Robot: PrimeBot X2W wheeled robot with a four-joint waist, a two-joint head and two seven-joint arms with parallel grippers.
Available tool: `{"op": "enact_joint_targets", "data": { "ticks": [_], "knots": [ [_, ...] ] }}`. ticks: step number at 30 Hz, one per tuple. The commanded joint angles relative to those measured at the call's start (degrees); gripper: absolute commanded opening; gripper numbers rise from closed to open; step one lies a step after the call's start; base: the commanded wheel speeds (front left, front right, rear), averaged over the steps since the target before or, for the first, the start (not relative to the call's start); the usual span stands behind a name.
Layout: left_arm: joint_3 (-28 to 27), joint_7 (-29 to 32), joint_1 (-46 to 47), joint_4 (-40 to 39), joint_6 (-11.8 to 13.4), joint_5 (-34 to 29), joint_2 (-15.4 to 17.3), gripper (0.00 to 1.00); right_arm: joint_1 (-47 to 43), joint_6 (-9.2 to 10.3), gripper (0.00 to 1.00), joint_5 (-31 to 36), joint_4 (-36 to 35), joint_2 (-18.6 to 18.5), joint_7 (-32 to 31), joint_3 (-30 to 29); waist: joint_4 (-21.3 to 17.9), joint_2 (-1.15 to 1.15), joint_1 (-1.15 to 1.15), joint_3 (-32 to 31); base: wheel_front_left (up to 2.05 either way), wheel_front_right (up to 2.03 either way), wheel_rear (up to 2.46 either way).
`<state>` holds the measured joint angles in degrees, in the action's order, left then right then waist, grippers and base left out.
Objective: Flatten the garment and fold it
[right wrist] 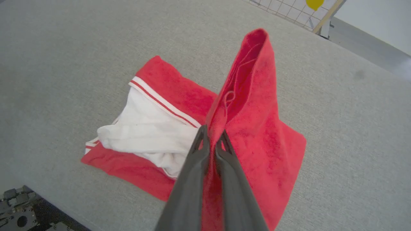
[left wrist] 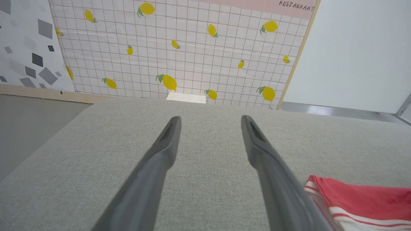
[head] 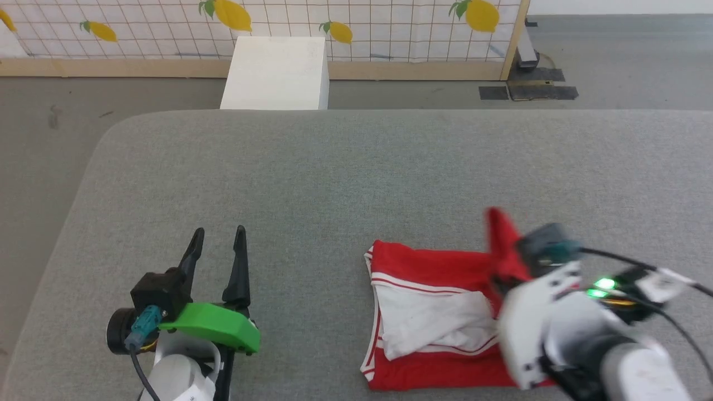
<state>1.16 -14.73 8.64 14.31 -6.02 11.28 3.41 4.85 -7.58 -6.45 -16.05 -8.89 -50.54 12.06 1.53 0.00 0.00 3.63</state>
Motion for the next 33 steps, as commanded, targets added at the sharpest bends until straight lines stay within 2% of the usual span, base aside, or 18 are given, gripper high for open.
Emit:
{"op": "enact_joint_targets", "data": {
  "ticks": [1,6,14,15,16,17,21,26,30,33],
  "knots": [
    [0.3,-0.3,1.2,0.0,-0.3,-0.9,-0.3,1.00,2.0,0.09,0.00,-0.3,0.7,-0.1,0.0,2.3,0.3,0.00,0.00,0.3,0.00,0.00,0.00],
    [0.8,-0.3,1.9,0.1,-0.5,-0.9,-0.4,1.00,7.8,0.09,0.00,-1.1,9.1,2.3,2.3,10.6,1.4,0.00,0.00,1.3,0.00,0.00,0.00],
    [1.2,-0.3,2.7,0.3,-0.7,-0.6,-0.5,1.00,13.9,0.09,0.00,-5.1,26.4,5.4,6.7,16.6,3.0,0.00,0.00,2.8,0.00,0.00,0.00],
    [1.2,-0.3,2.8,0.4,-0.7,-0.6,-0.5,1.00,14.5,0.09,0.14,-5.7,28.2,5.6,7.3,16.8,3.1,0.00,0.00,2.9,0.00,0.00,0.00],
    [1.3,-0.3,2.9,0.4,-0.7,-0.6,-0.5,1.00,15.0,0.09,0.46,-6.1,29.4,5.7,7.9,17.1,3.2,0.00,0.00,3.0,0.00,0.00,0.00],
    [1.3,-0.3,2.9,0.4,-0.7,-0.6,-0.5,1.00,15.4,0.09,0.99,-6.8,30.6,5.8,8.6,17.6,3.3,0.00,0.00,3.0,0.00,0.00,0.00],
    [1.0,-0.3,2.7,0.4,-0.5,-0.6,-0.5,1.00,16.2,0.09,1.00,-10.0,31.0,6.0,12.6,18.2,2.9,0.00,0.00,2.8,0.00,0.00,0.00],
    [0.8,-0.3,2.0,0.3,-0.3,-0.7,-0.5,1.00,14.6,0.09,1.00,-15.4,23.5,6.0,24.0,14.3,2.2,0.00,0.00,1.8,0.00,0.00,0.00],
    [0.4,-0.3,1.4,-0.1,-0.2,-0.7,-0.5,1.00,11.0,0.09,1.00,-15.8,16.7,6.0,33.9,6.8,0.8,0.00,0.00,1.0,0.00,0.00,0.00],
    [0.4,-0.3,1.1,-0.4,-0.1,-0.5,-0.5,1.00,7.1,0.09,1.00,-16.7,13.3,6.0,40.7,-1.4,-0.2,0.00,0.00,0.6,0.00,0.00,0.00]
  ]
}}
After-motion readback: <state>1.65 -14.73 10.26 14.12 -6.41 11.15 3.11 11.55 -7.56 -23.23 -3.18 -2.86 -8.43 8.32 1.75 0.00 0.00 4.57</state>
